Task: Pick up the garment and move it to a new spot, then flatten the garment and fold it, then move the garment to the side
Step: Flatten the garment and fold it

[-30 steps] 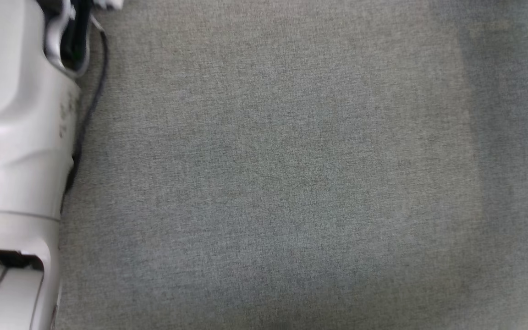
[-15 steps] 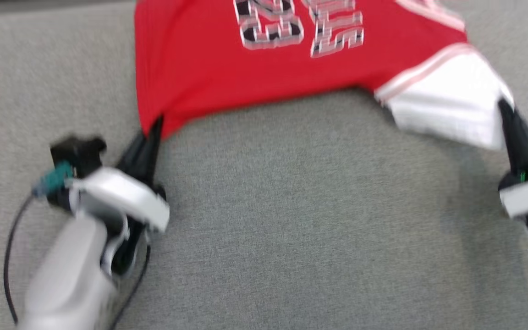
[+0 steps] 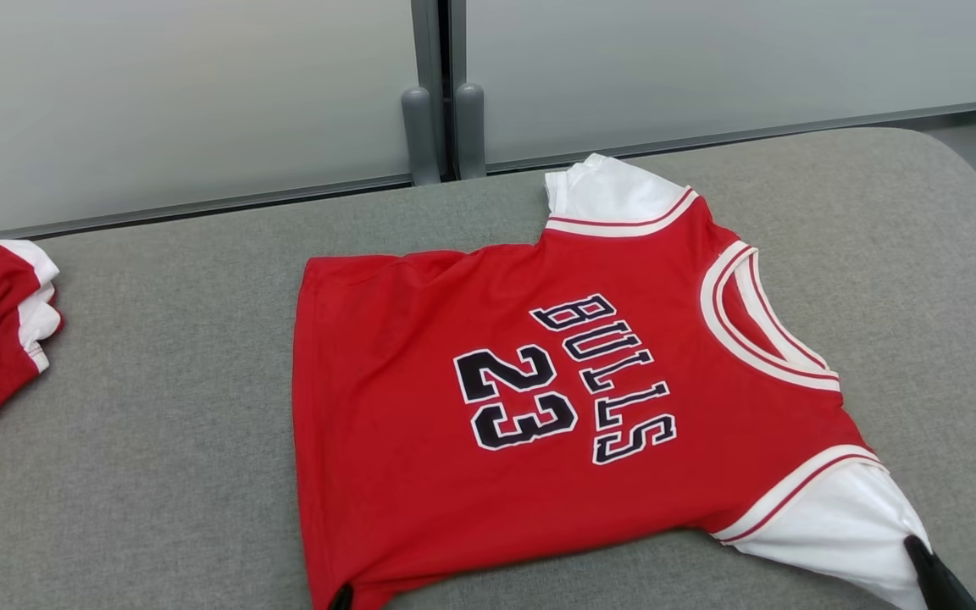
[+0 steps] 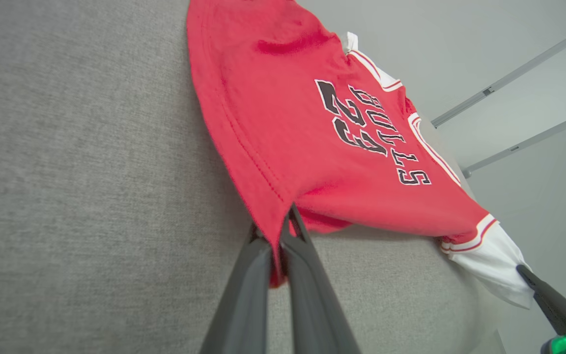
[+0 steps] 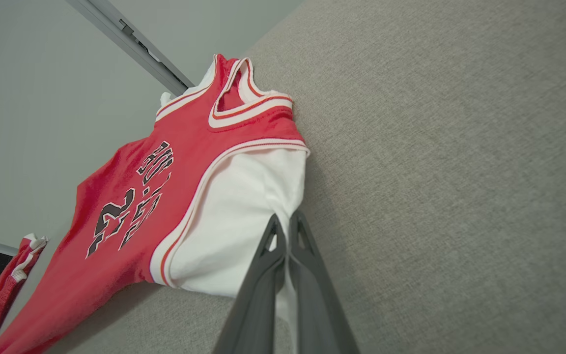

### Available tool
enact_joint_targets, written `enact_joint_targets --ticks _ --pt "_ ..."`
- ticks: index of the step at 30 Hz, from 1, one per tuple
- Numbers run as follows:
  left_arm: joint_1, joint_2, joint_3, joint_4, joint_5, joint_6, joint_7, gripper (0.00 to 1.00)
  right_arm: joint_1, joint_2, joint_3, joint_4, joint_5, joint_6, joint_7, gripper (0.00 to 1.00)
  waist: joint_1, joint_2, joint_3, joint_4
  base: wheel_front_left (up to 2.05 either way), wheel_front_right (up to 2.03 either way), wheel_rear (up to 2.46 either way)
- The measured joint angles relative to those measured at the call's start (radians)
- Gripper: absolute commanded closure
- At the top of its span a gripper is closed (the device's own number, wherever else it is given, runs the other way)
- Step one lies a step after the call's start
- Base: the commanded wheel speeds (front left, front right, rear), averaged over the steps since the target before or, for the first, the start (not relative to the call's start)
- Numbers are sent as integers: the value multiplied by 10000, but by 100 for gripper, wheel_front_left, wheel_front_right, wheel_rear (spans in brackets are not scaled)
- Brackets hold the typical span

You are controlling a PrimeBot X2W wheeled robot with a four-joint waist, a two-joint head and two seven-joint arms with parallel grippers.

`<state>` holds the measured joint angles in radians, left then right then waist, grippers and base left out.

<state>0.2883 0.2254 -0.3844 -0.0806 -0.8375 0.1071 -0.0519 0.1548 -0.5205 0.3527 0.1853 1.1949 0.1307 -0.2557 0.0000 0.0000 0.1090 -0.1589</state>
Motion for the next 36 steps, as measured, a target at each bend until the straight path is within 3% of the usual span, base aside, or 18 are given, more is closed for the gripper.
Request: enact_joint_targets --ticks 6,13,22,29,30,31,32,33,36 --pt "169 255 -59 -1097 69 316 424 100 105 -42 -723 -763 2 0 272 100 0 0 318 62 0 0 0" --pt "-1247 499 121 -2048 -286 445 1666 100 -1616 -173 -1106 -1162 -309 -2 1624 100 0 0 824 125 0 0 0" --pt "-3454 433 286 -1323 -926 614 3057 100 -4450 380 -851 560 -1147 -2 3515 100 0 0 1648 278 0 0 0" --pt "-4276 493 399 -430 -1014 669 3388 100 -6257 550 -431 1845 -1572 -2 4426 100 0 0 2038 381 0 0 0" --pt "-4366 474 389 -314 -991 677 3394 100 -6506 583 -410 2025 -1611 -2 4491 90 0 0 2079 403 0 0 0" --pt "-4557 439 355 -117 -965 704 3436 58 -6945 587 -301 2301 -1843 -2 4454 4 0 0 2149 456 0 0 0" --pt "-4660 445 322 -8 -905 715 3471 11 -7140 596 -236 2474 -1960 -2 4408 0 0 0 2187 479 0 0 0" --pt "-4742 435 303 113 -869 727 3476 0 -7297 604 -173 2627 -1994 0 4447 0 0 0 2221 505 0 0 0" --pt "-4887 403 297 410 -711 805 3331 0 -7589 644 -82 2963 -2111 -2 4215 0 0 0 2293 570 0 0 0"
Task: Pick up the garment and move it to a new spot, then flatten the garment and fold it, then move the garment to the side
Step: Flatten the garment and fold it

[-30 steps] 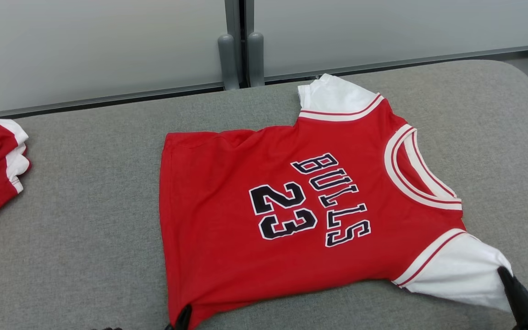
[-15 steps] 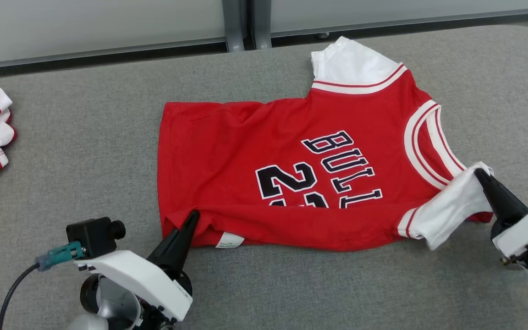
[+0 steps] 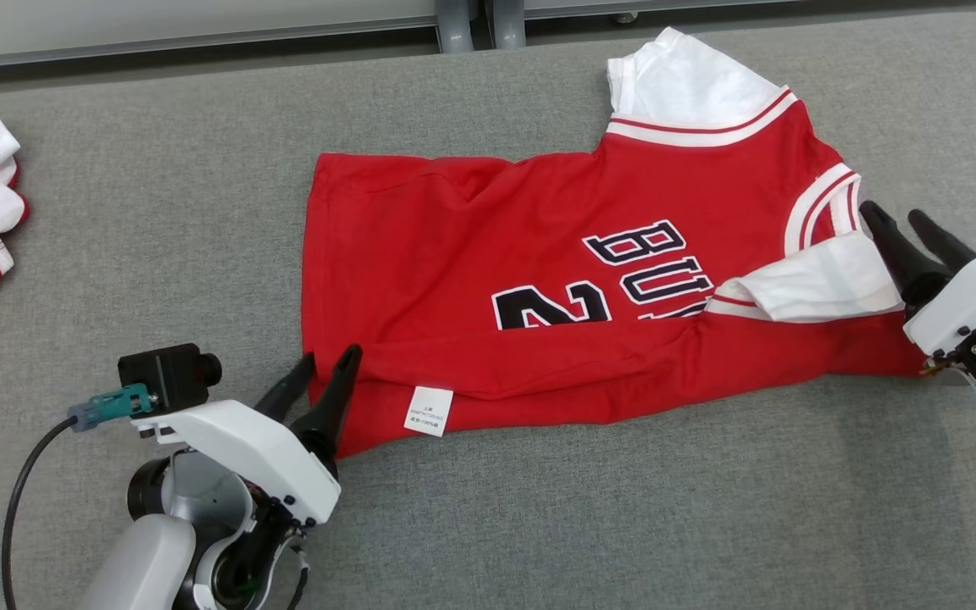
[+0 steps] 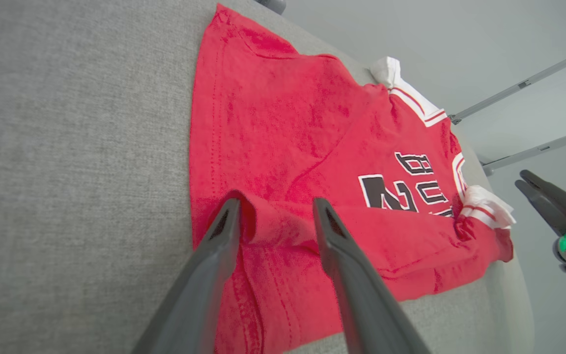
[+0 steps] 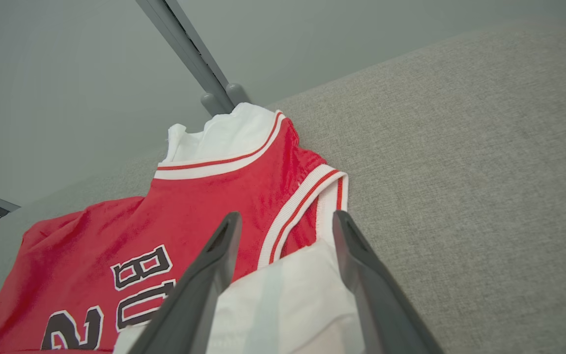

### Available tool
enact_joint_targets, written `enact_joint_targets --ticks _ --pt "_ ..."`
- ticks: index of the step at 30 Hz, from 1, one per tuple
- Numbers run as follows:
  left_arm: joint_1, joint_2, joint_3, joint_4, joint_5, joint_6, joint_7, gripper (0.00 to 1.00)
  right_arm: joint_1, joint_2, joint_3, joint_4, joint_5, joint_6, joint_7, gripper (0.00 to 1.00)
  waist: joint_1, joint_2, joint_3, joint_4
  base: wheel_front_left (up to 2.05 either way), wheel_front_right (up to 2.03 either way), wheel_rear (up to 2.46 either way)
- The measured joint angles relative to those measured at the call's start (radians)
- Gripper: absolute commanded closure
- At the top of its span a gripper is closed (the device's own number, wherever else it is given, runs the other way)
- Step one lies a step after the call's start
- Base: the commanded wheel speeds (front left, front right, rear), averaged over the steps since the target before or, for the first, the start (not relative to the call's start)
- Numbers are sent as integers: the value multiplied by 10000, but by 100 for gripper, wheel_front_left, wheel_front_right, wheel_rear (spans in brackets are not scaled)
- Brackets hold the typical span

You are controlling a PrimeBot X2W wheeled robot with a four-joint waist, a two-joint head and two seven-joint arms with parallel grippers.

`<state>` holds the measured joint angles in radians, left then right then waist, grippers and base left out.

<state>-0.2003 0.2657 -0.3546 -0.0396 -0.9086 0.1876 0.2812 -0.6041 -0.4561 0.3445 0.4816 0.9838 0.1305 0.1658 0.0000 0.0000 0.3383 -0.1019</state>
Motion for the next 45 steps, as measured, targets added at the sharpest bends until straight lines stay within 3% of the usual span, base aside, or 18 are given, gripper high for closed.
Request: enact_joint_targets --ticks 4,9,15,19,30,31,32,33,34,35,41,45 --pt "-64 63 75 77 299 0 -443 0 -10 -113 88 -59 0 0 -627 0 0 0 -18 51 0 0 0" --pt "724 391 -224 -318 673 12 -571 0 1093 -819 456 -846 -165 0 -1218 0 0 0 -302 14 0 0 0" --pt "1676 502 -447 -598 627 119 -499 0 2596 -1787 740 -1225 -807 0 -1122 0 0 0 -394 -84 0 0 0" --pt "1711 571 -453 -454 711 222 -500 0 2804 -1824 711 -1223 -1306 2 -951 0 0 0 -206 -116 0 0 0" --pt "1145 727 -698 -186 874 61 -222 0 1995 -1195 587 -453 -1996 2 4 0 0 0 323 -77 0 0 0" --pt "1074 750 -744 -167 882 15 -134 3 1892 -1168 681 -420 -2006 2 222 0 0 0 375 -61 0 0 0" --pt "1013 765 -790 -146 884 -27 -58 62 1794 -1187 794 -408 -2000 2 474 0 0 0 418 -42 0 0 0" --pt "922 815 -878 -115 895 -123 19 99 1711 -1221 930 -439 -1977 2 729 7 0 0 448 -18 0 0 0" --pt "856 880 -936 -90 899 -222 96 100 1630 -1256 1014 -479 -1916 0 861 85 0 0 468 3 0 0 0" --pt "818 894 -963 -58 899 -276 121 100 1608 -1325 1058 -527 -1812 0 963 100 0 0 478 23 0 0 0" --pt "803 1126 -991 -293 374 -648 763 100 1745 -2332 1578 -1806 -265 -8 2075 100 0 0 70 46 0 0 0" --pt "970 2000 -775 -1185 282 -763 1292 100 1815 -3386 1549 -2606 1018 10 3141 100 0 0 -264 -25 0 0 0"
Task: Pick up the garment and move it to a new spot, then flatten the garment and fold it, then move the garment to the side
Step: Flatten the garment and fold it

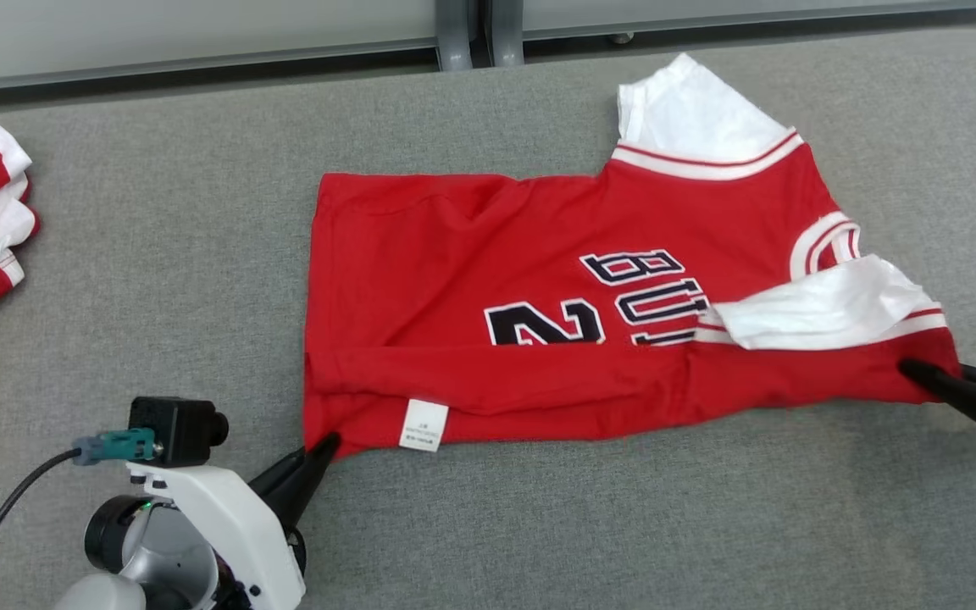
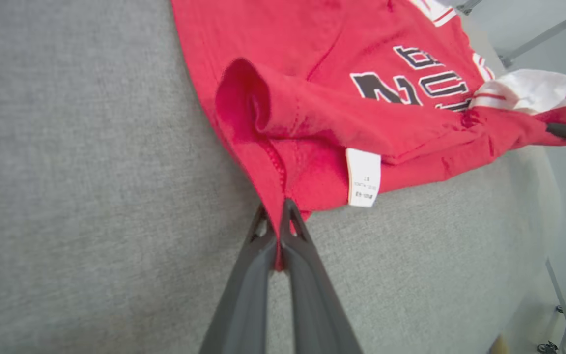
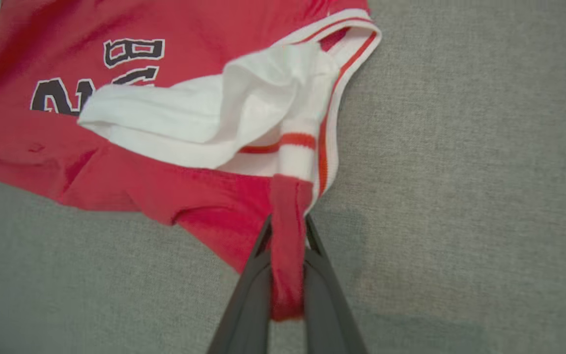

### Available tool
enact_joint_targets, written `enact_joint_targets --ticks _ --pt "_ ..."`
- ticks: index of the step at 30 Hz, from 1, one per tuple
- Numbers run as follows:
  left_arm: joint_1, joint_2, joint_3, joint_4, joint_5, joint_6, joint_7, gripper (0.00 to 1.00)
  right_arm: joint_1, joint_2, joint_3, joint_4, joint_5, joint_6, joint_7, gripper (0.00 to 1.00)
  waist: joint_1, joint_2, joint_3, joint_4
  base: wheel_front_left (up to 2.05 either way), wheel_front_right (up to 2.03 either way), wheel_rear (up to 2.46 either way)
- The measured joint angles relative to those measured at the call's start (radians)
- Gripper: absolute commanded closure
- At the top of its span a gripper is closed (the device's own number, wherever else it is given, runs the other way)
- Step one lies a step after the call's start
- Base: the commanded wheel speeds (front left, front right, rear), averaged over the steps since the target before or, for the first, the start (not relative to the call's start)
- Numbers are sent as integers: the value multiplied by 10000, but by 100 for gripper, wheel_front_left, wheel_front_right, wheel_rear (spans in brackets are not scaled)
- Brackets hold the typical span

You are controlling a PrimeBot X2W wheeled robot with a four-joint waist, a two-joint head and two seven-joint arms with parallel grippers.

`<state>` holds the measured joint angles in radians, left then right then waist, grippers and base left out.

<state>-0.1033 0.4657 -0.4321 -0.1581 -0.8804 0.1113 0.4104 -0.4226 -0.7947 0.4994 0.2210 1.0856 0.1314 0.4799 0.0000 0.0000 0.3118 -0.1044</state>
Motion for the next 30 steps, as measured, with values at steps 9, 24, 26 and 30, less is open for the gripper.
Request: enact_joint_targets --ticks 9,24,26,30 --pt "1193 734 311 -2150 -872 140 788 100 779 -1927 -510 -861 1528 -4 1753 100 0 0 -372 -25 0 0 0" --pt "3268 295 -470 -2345 391 531 -834 0 3461 -2015 -734 -1348 1035 -6 42 0 0 0 -193 68 0 0 0" --pt "3251 504 -347 -2652 851 805 -961 0 3522 -2228 -1030 -1743 997 -6 -238 0 0 0 -261 68 0 0 0" --pt "2656 792 105 -3452 1597 1377 -934 0 3270 -2690 -1802 -2573 807 -8 -569 0 0 0 -173 -3 0 0 0"
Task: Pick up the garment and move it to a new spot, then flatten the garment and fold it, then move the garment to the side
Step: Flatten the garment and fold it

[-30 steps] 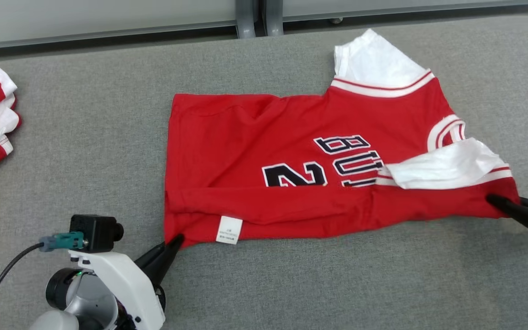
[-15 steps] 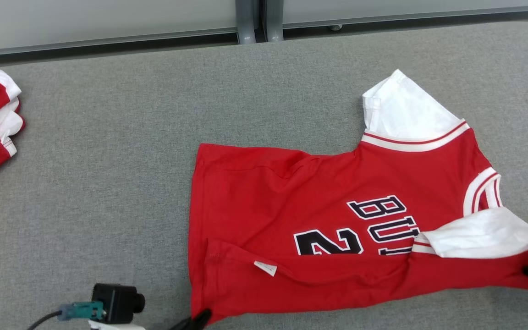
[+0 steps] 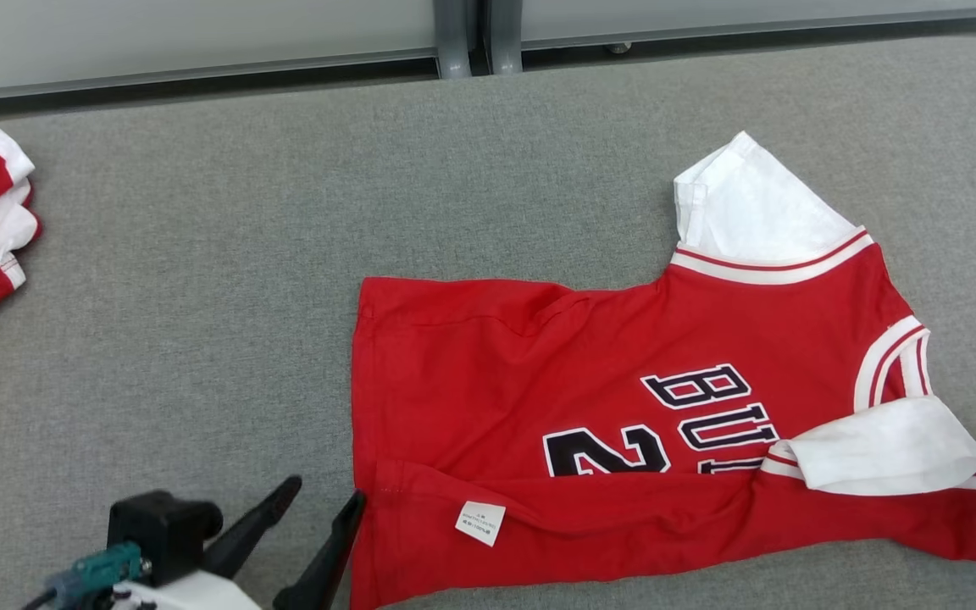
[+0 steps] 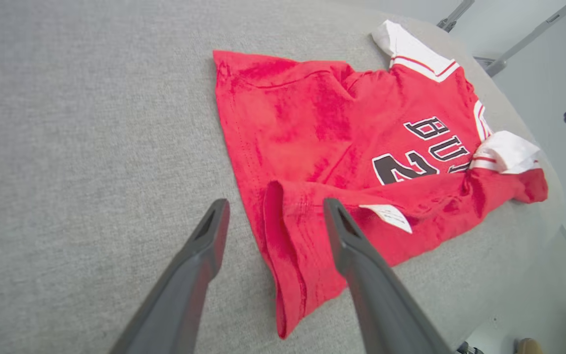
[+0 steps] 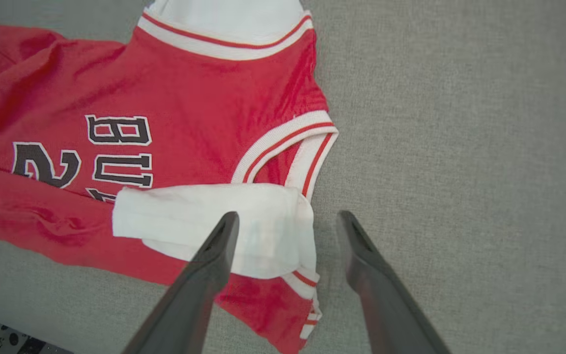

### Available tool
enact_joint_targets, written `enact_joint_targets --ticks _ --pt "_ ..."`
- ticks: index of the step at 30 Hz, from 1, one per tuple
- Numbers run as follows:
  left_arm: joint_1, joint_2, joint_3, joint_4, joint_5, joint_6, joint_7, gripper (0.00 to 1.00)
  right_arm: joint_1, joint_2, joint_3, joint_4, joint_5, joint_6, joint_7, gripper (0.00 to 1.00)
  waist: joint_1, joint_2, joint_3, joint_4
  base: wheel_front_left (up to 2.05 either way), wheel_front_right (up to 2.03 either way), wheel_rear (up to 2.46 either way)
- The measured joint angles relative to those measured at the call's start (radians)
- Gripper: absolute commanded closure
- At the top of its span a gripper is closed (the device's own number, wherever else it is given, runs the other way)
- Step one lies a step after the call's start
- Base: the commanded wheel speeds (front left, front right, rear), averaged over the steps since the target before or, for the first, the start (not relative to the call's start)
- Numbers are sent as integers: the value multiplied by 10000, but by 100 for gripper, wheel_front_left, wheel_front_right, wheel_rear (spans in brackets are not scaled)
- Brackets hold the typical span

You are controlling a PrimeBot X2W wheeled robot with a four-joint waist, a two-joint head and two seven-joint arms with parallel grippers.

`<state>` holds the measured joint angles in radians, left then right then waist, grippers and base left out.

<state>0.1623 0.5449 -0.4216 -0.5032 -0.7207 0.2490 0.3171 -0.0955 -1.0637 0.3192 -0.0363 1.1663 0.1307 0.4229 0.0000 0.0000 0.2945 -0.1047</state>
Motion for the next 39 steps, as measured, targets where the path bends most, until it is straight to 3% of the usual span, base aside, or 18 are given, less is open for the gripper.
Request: enact_joint_targets --ticks 4,7,12,16,19,26,27,28,29,33,39 --pt "-1778 -213 111 40 173 -33 399 0 -1400 184 -552 -111 -702 0 -75 0 0 0 444 -22 0 0 0" --pt "-3563 -316 -278 1200 552 -393 1053 0 -2880 1001 -347 403 -1624 0 282 0 0 0 943 54 0 0 0" --pt "-6219 -1532 -872 3216 579 -917 1563 0 -5456 2535 297 1902 -3283 0 522 0 0 0 1828 358 0 0 0" --pt "-7336 -2140 -1273 4422 656 -1281 1639 0 -7004 3567 656 3246 -3925 2 368 0 0 0 2446 685 0 0 0" --pt "-7628 -2522 -1632 4842 527 -1668 1685 0 -7599 3881 945 4205 -4215 2 284 0 0 0 2729 978 0 0 0" --pt "-7918 -2711 -1854 5066 397 -1960 1850 0 -8377 4130 1668 5331 -4165 2 209 0 0 0 3017 1344 0 0 0" --pt "-7918 -2711 -1854 5066 397 -1960 1850 11 -8377 4130 1668 5331 -4165 2 209 0 0 0 3017 1344 0 0 0" --pt "-7940 -2696 -1868 5070 385 -2000 1854 60 -8451 4155 1818 5371 -4079 2 211 18 0 0 3028 1335 0 0 0" --pt "-7946 -2688 -1879 5070 316 -2075 1856 100 -8510 4195 1979 5396 -3967 2 211 100 0 0 3037 1317 0 0 0" --pt "-7948 -2715 -1900 5164 201 -2207 1789 100 -8664 4343 2372 5469 -3517 2 -537 100 0 0 2985 1208 0 0 0" --pt "-7743 -2506 -1381 5373 140 -1879 1327 100 -8842 4197 2433 5868 -3007 2 -2006 100 0 0 2532 993 0 0 0"
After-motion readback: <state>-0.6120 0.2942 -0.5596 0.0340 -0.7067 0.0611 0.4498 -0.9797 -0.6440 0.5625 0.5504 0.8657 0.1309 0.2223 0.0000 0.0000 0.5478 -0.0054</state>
